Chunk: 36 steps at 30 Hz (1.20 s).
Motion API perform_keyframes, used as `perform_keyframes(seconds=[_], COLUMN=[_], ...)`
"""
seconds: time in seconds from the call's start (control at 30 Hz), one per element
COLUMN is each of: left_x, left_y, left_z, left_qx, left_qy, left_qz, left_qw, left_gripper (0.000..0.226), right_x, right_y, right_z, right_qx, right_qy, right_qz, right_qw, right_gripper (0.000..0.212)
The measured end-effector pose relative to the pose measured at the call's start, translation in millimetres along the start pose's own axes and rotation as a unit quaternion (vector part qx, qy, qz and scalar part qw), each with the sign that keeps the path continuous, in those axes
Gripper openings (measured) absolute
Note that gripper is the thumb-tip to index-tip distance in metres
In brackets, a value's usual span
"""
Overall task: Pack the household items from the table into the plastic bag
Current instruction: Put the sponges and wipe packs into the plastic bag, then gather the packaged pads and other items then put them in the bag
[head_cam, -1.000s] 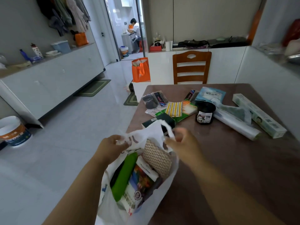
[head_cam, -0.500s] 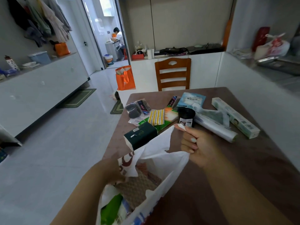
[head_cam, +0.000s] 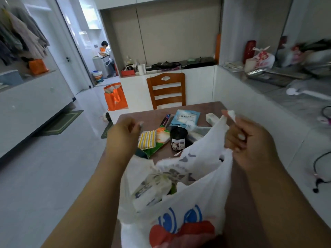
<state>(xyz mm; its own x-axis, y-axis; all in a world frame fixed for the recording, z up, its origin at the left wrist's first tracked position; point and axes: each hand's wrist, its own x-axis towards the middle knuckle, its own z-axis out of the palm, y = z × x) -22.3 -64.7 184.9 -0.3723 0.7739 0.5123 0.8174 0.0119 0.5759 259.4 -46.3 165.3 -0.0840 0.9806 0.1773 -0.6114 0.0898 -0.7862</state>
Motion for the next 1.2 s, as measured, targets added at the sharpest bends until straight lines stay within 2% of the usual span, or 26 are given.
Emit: perform_keyframes(seconds=[0.07, 0.13, 0.17, 0.23, 0.27, 0.3, 0.33, 0.37, 0.4, 0.43, 0.47, 0.5, 0.53, 0.6, 0.63, 0.67, 0.73, 0.77, 0.83, 0.9, 0.97, 1.0, 1.03, 1.1, 1.13, 1.2], left_x=[8, 9, 7, 1, -2, -5, -7, -8, -8, -9, -12, -17, -23, -36, -44, -51, -55, -52, -39, -18, 11, 27, 43, 72, 84, 105], left_y=[14, 19, 20, 22, 23, 25, 27, 29, 32, 33, 30, 23, 9, -29, -50, -66, -79, -78, -68, -56, -53, -56, -60, -73, -80, -100], left_z=[-1, 4, 8, 15, 18, 20, 22, 25, 30, 36, 43, 50, 56, 66, 69, 72, 75, 76, 75, 69, 64, 64, 66, 75, 82, 100], left_qx=[0.007, 0.035, 0.066, 0.152, 0.189, 0.216, 0.233, 0.242, 0.248, 0.256, 0.272, 0.299, 0.33, 0.369, 0.371, 0.364, 0.343, 0.323, 0.272, 0.205, 0.157, 0.137, 0.124, 0.131, 0.14, 0.137], left_qy=[0.026, -0.022, -0.07, -0.161, -0.186, -0.19, -0.182, -0.178, -0.199, -0.248, -0.314, -0.377, -0.425, -0.474, -0.484, -0.488, -0.48, -0.469, -0.432, -0.383, -0.342, -0.326, -0.313, -0.306, -0.31, -0.309], left_qz=[0.047, 0.068, 0.074, 0.087, 0.104, 0.142, 0.195, 0.25, 0.293, 0.313, 0.309, 0.284, 0.25, 0.171, 0.132, 0.101, 0.076, 0.076, 0.091, 0.091, 0.047, 0.011, -0.028, -0.054, -0.051, -0.076], left_qw=[0.999, 0.997, 0.993, 0.971, 0.958, 0.947, 0.935, 0.92, 0.902, 0.88, 0.856, 0.829, 0.805, 0.781, 0.781, 0.786, 0.804, 0.818, 0.855, 0.896, 0.925, 0.935, 0.941, 0.941, 0.939, 0.938], left_gripper=[0.02, 0.024, 0.027, 0.033, 0.034, 0.033, 0.031, 0.028, 0.026, 0.028, 0.036, 0.049, 0.063, 0.085, 0.088, 0.089, 0.088, 0.089, 0.085, 0.071, 0.06, 0.056, 0.052, 0.044, 0.039, 0.033], right_x=[-1, -2, -3, -6, -9, -13, -17, -19, -17, -13, -9, -4, -2, -6, -11, -15, -17, -14, -5, 13, 41, 58, 80, 124, 141, 171], right_y=[-15, -28, -35, -45, -46, -46, -44, -41, -35, -26, -13, 1, 15, 36, 43, 47, 52, 53, 49, 41, 37, 39, 46, 69, 82, 118], right_z=[-7, -12, -14, -18, -18, -14, -5, 6, 16, 23, 25, 21, 9, -23, -37, -44, -38, -28, 2, 36, 70, 86, 100, 122, 130, 133], right_qx=[-0.097, -0.25, -0.346, -0.541, -0.624, -0.678, -0.701, -0.708, -0.72, -0.743, -0.775, -0.806, -0.826, -0.831, -0.814, -0.788, -0.729, -0.714, -0.736, -0.769, -0.771, -0.76, -0.733, -0.636, -0.591, -0.551], right_qy=[0.033, 0.103, 0.141, 0.208, 0.233, 0.241, 0.216, 0.16, 0.08, -0.018, -0.108, -0.17, -0.196, -0.18, -0.167, -0.159, -0.178, -0.198, -0.226, -0.229, -0.232, -0.228, -0.218, -0.166, -0.134, -0.073], right_qz=[-0.022, -0.009, 0.003, 0.01, -0.025, -0.104, -0.21, -0.303, -0.349, -0.328, -0.244, -0.117, 0.014, 0.228, 0.286, 0.318, 0.329, 0.316, 0.268, 0.209, 0.156, 0.147, 0.149, 0.228, 0.285, 0.349], right_qw=[0.994, 0.963, 0.927, 0.815, 0.745, 0.687, 0.647, 0.618, 0.594, 0.583, 0.573, 0.554, 0.528, 0.474, 0.477, 0.502, 0.573, 0.592, 0.579, 0.559, 0.572, 0.59, 0.627, 0.718, 0.743, 0.755], right_gripper=[0.03, 0.027, 0.023, 0.028, 0.038, 0.047, 0.05, 0.048, 0.046, 0.046, 0.049, 0.056, 0.064, 0.083, 0.09, 0.092, 0.08, 0.069, 0.057, 0.055, 0.051, 0.045, 0.04, 0.043, 0.048, 0.048])
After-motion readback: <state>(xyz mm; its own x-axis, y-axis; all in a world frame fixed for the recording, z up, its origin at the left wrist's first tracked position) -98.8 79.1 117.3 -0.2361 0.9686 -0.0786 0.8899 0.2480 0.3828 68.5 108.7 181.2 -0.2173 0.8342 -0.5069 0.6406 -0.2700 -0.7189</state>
